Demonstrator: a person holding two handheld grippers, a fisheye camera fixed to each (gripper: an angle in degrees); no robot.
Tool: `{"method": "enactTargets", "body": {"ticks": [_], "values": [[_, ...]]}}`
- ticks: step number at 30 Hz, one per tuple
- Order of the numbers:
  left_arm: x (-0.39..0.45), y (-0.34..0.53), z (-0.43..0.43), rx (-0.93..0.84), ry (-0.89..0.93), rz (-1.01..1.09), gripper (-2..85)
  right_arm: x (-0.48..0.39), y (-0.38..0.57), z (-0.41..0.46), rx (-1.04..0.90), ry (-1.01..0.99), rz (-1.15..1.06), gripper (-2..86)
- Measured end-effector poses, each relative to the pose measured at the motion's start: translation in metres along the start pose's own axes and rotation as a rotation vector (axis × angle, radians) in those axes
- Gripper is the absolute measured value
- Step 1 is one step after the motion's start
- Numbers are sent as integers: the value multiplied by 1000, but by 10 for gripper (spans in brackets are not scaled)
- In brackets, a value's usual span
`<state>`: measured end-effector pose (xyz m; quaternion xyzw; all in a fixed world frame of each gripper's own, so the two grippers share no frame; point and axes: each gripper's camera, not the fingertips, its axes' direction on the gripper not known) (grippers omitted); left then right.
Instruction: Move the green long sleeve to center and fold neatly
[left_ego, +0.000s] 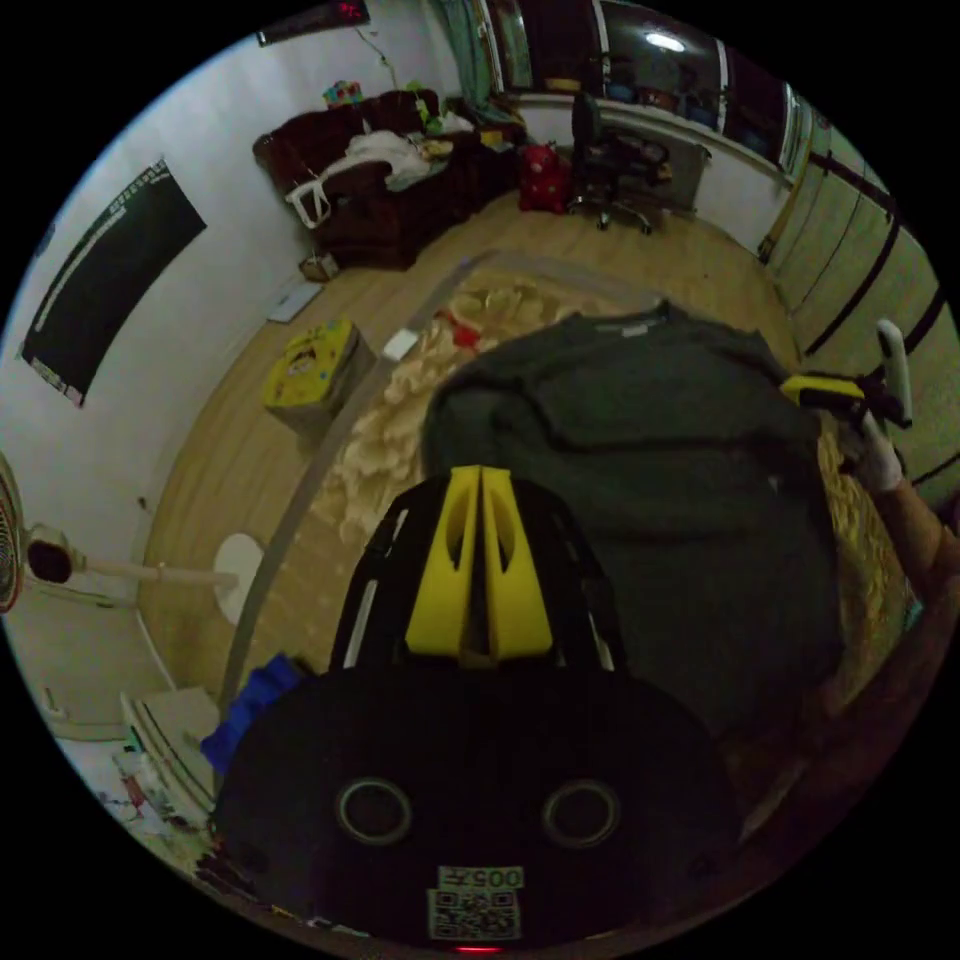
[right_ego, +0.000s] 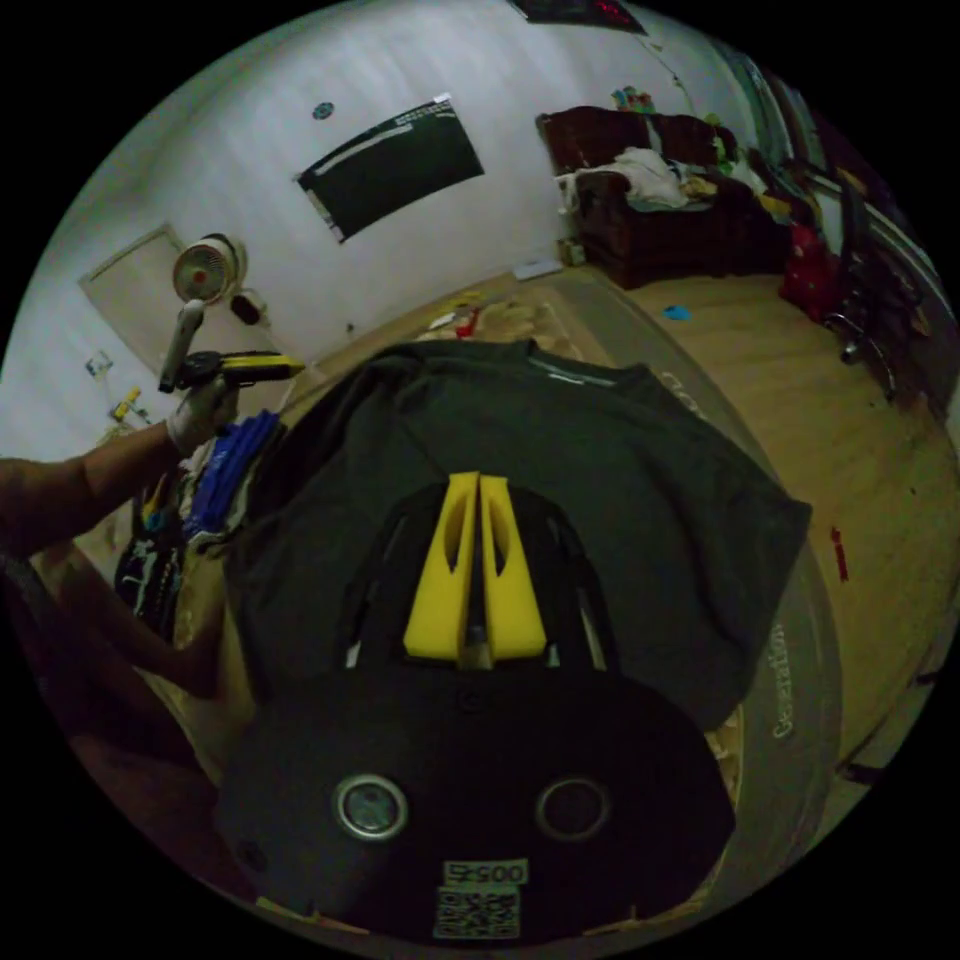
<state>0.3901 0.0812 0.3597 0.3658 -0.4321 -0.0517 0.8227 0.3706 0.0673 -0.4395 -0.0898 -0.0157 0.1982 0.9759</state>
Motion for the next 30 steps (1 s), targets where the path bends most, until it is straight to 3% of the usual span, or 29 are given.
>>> {"method": "enactTargets", "body": {"ticks": [5, 8, 16, 20, 24, 30], "values": [[-33, 103, -36, -149, 61, 36, -5, -81, -36, 63, -198, -296, -156, 25], [-46, 163, -46, -167, 112, -7, -2, -131, -57, 99, -354, -365, -231, 53], [-66, 215, -21, -198, 42, 189, 81, -236, -94, 191, -615, -246, -364, 71], [-90, 210, -3, -304, 54, 337, 121, -269, -96, 258, -677, -258, -318, 89], [-112, 211, 12, -448, 210, 407, 71, -291, -89, 300, -685, -241, -274, 114], [-191, 231, -46, -278, 314, 231, 47, -302, -92, 322, -588, -287, -95, 121]]}}
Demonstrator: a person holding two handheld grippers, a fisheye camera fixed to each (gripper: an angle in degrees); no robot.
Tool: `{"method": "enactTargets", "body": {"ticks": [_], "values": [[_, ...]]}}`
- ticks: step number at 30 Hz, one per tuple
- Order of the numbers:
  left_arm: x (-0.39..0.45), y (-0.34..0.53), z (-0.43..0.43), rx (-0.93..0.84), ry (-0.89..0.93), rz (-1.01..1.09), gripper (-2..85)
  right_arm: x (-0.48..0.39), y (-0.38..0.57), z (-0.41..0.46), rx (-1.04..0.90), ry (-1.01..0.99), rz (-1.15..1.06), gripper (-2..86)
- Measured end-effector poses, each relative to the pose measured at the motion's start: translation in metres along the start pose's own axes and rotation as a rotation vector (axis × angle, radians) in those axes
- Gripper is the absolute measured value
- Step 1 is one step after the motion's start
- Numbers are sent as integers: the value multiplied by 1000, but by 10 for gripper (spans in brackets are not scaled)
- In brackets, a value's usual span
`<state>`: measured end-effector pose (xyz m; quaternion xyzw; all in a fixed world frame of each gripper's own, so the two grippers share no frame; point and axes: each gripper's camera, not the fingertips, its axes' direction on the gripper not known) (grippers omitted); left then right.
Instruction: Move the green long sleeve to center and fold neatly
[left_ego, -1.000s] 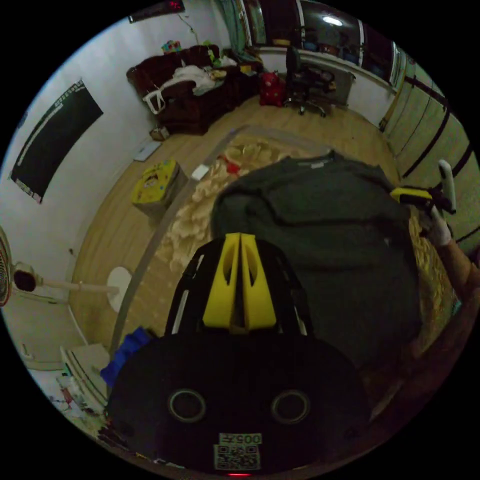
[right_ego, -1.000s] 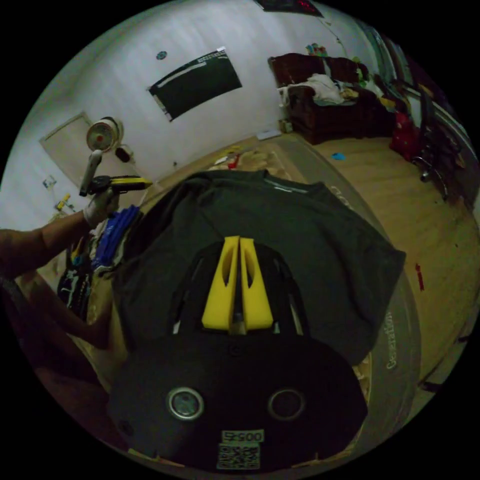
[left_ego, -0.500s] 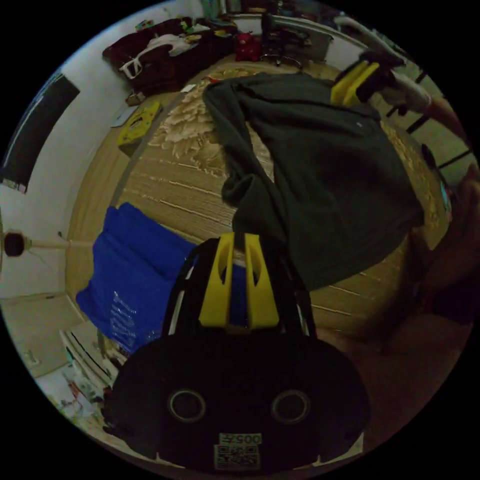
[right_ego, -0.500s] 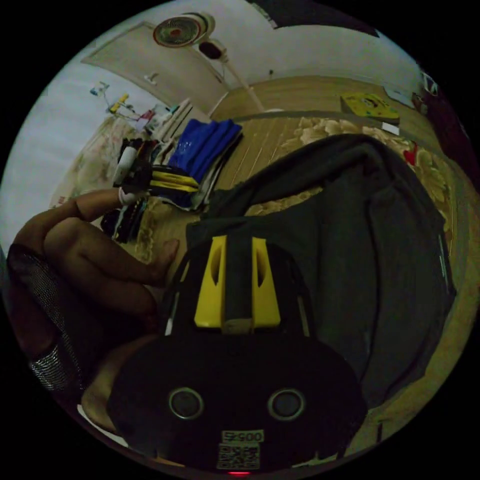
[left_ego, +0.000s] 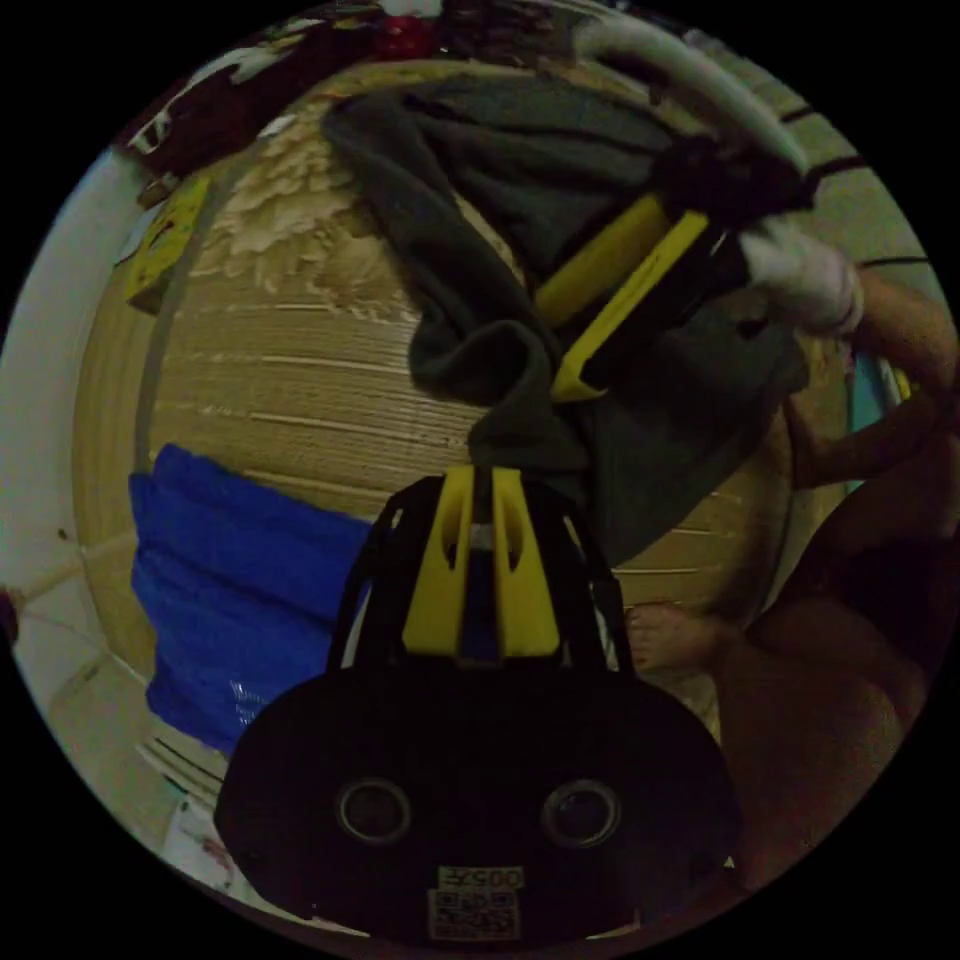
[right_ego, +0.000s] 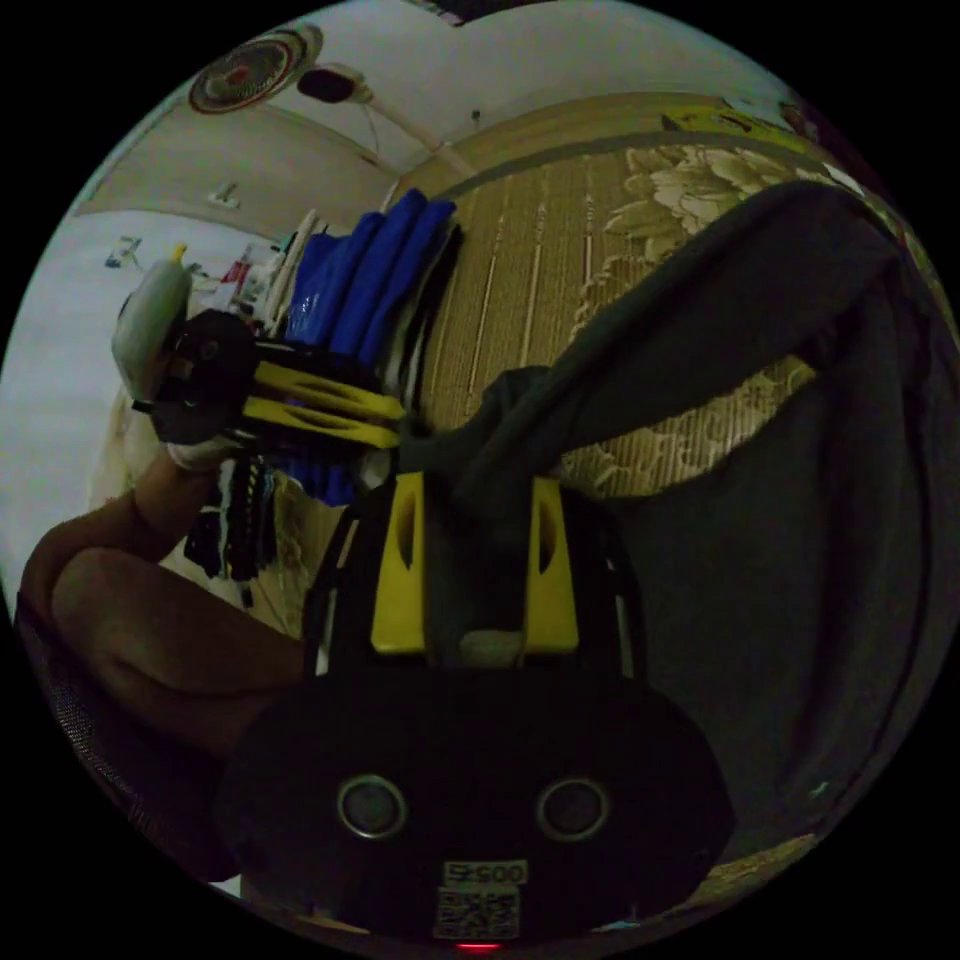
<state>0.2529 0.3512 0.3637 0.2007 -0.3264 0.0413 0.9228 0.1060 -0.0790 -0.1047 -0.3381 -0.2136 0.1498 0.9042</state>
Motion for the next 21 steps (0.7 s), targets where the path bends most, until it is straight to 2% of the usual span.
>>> {"method": "enactTargets", "body": {"ticks": [3, 6, 10, 14, 18, 21], "values": [[-41, 37, -32, 137, 184, -67, 45, -2, -4, 8, 21, -36, 56, 102], [-77, 65, -46, 201, 334, -136, 43, -4, -14, 11, 46, -73, 99, 56], [-111, 96, -68, 318, 394, -207, 40, -19, -32, -26, 161, -138, 75, 29], [-154, 130, -100, 538, 508, -298, 38, -40, -52, -96, 268, -208, -26, 9], [-181, 138, -131, 803, 735, -262, 34, -56, -80, -162, 304, -194, -83, -3], [-178, 116, -159, 854, 756, -159, 34, -71, -97, -208, 269, -179, -145, -7]]}}
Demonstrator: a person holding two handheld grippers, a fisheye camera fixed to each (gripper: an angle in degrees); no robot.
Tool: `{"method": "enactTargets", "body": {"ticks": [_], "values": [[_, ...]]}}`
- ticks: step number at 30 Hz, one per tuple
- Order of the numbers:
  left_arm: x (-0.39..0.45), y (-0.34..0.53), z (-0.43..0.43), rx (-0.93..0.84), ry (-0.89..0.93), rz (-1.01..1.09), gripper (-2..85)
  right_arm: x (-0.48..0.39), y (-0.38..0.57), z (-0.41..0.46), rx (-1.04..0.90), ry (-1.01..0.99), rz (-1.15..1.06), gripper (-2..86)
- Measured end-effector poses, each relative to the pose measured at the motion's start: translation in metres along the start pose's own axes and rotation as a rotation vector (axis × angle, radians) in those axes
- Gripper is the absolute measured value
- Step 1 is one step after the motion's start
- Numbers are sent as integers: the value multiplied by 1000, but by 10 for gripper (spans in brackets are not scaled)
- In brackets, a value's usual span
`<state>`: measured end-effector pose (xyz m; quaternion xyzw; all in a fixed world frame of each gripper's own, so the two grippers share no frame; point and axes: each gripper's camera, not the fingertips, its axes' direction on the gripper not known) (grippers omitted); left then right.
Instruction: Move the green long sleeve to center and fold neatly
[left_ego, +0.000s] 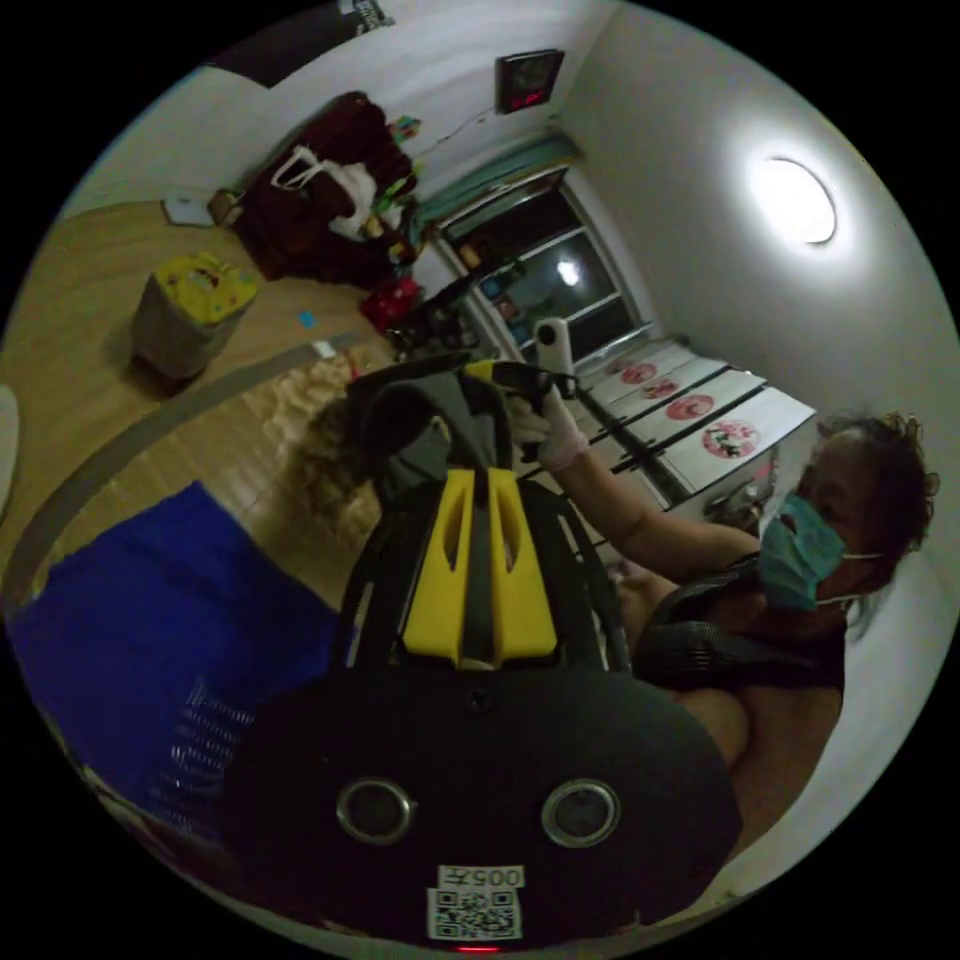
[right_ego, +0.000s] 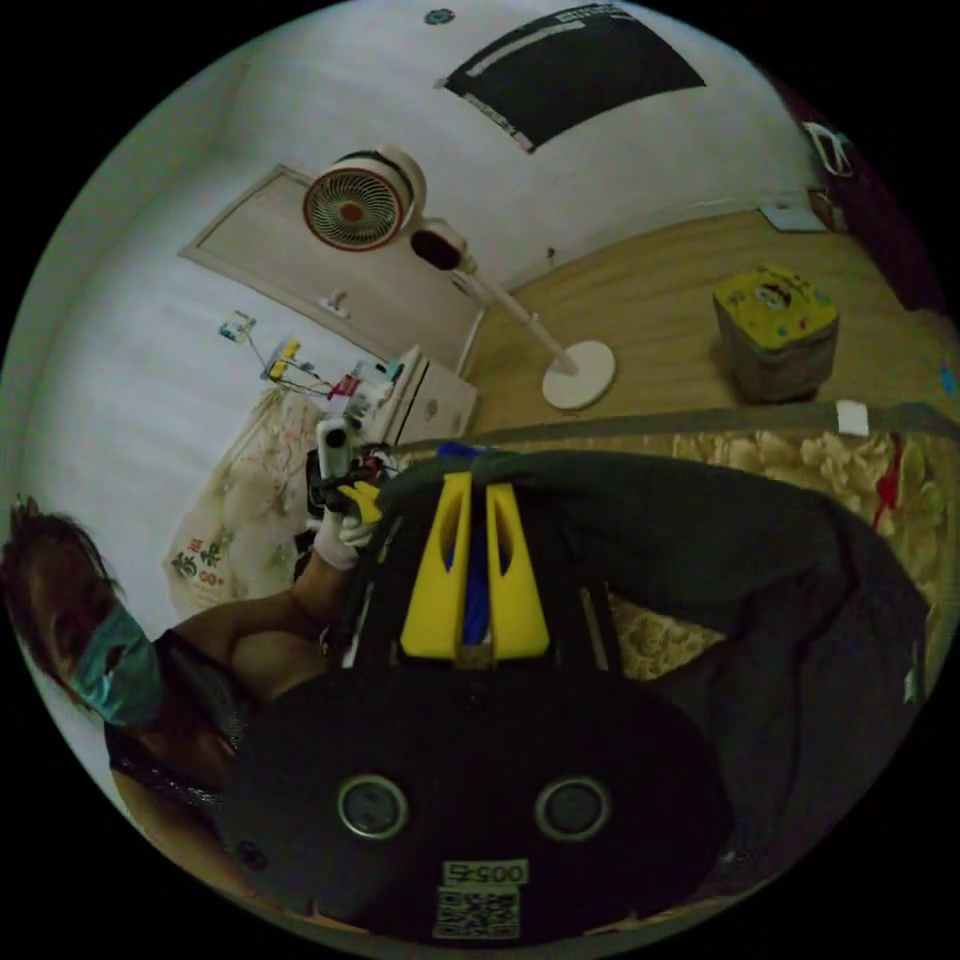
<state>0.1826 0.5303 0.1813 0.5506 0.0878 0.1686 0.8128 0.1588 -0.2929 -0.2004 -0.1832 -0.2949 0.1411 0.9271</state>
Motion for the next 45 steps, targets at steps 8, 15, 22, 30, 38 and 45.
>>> {"method": "enactTargets", "body": {"ticks": [8, 15, 22, 30, 38, 45], "values": [[45, -81, 135, -303, 172, 90, 39, -11, 27, -129, -104, 216, -56, -14], [69, -133, 332, -525, 215, 84, 41, 48, 119, -262, -97, 377, 50, -12], [31, -111, 464, -590, 122, -15, 3, 162, 263, -351, 132, 446, 417, 36], [-32, -139, 485, -420, -501, -67, 41, 172, 402, -371, 254, 518, 528, 83], [-34, -177, 590, -539, -789, 131, 120, 160, 395, -400, 200, 707, 477, 76], [-37, -217, 652, -644, -847, 150, 59, 147, 394, -442, 164, 788, 538, -7]]}}
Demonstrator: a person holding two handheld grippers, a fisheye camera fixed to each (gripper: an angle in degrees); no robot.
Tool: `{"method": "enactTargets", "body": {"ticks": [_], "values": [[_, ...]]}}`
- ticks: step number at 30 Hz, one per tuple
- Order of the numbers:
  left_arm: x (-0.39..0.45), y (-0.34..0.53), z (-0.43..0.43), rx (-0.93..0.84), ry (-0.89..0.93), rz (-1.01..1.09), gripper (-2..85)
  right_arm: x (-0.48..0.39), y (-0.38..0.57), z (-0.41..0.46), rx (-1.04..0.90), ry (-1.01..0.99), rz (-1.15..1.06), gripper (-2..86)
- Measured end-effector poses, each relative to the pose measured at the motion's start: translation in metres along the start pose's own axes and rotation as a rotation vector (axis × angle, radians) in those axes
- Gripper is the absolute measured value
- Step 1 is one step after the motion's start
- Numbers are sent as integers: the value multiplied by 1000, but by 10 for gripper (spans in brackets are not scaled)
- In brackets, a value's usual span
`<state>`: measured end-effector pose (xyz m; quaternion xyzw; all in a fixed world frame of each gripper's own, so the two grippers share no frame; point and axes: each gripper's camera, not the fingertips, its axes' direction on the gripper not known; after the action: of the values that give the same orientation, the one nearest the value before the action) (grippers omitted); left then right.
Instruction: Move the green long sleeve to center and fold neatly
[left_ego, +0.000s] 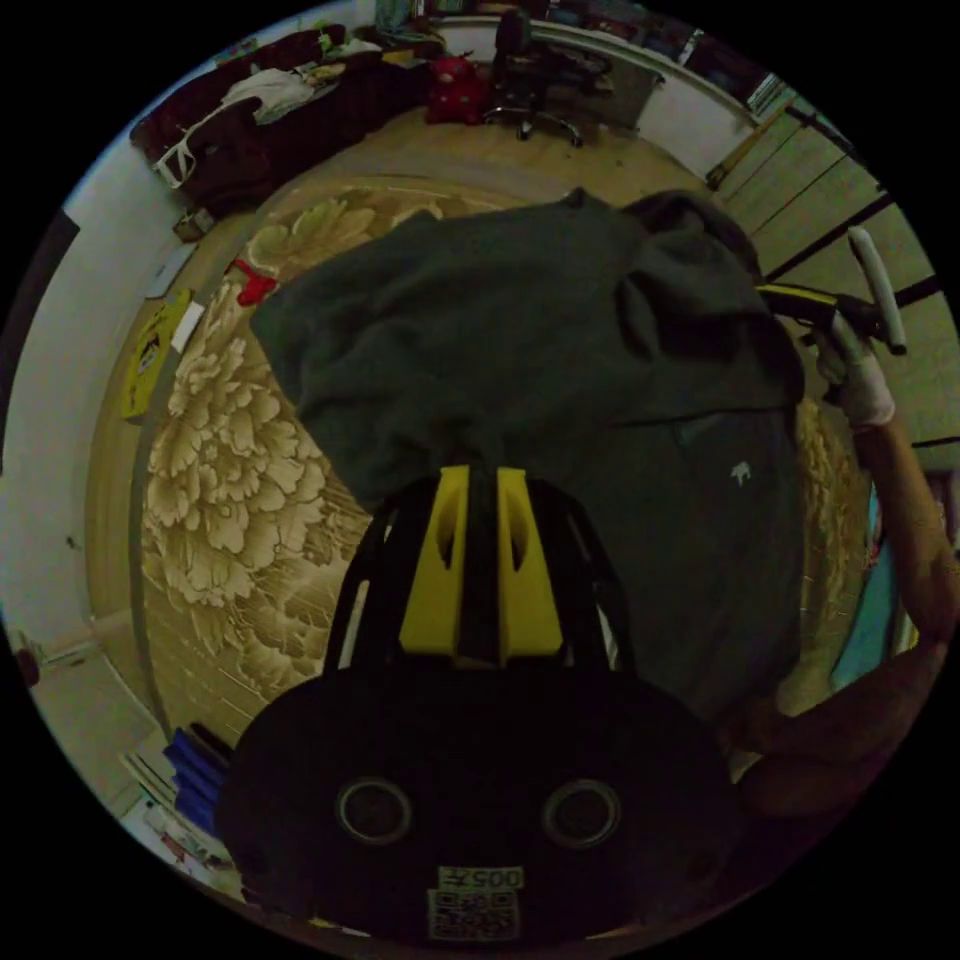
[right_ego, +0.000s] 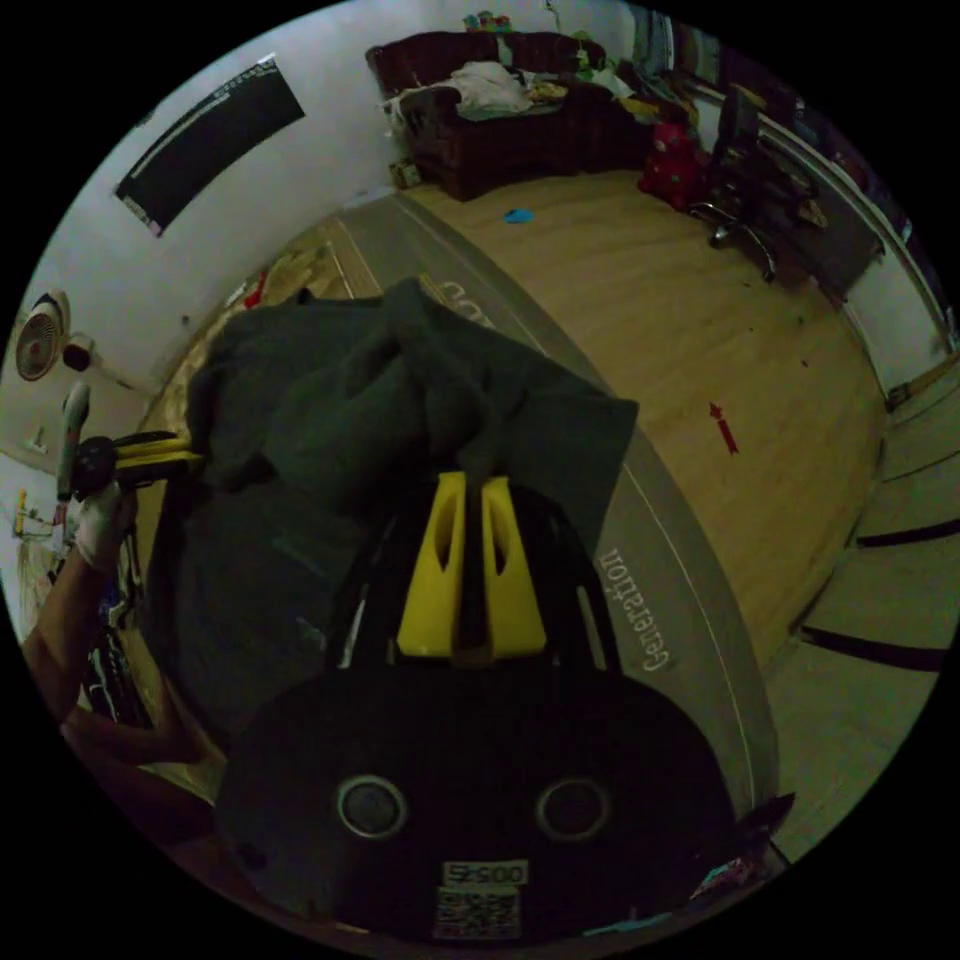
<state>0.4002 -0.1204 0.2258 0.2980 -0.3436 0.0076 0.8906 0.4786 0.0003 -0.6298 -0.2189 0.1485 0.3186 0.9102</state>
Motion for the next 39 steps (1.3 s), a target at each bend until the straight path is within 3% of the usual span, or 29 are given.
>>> {"method": "enactTargets", "body": {"ticks": [4, 10, 13, 16, 20, 24, 25, 30, 34, 39], "values": [[-32, -7, -29, 87, 121, -74, 59, 25, 10, -71, 48, -72, -75, -13], [-87, -14, -24, 55, 230, -255, 65, 88, 18, -81, -149, -266, -3, -9], [-91, -17, -8, 60, 350, -295, 77, 110, 26, -68, -180, -214, 85, 13], [-80, -20, -12, 105, 354, -302, 79, 120, 35, -91, -79, -216, 95, 37], [-46, -23, -53, 244, 29, -271, 67, 125, 47, -108, -54, -274, 56, 62], [-2, -55, -85, 545, -324, -240, 35, 129, 51, -102, -112, -202, 63, 50], [3, -66, -82, 548, -335, -213, 39, 130, 52, -105, -104, -177, 70, 43], [4, -185, -8, 197, -253, -129, 126, 133, 54, -131, -61, -169, 31, 15], [-10, -225, 40, -5, -136, -149, 119, 140, 58, -159, -60, -280, -35, 3], [-30, -234, 17, 146, -11, -206, 66, 159, 53, -193, -19, -444, -42, -7]]}}
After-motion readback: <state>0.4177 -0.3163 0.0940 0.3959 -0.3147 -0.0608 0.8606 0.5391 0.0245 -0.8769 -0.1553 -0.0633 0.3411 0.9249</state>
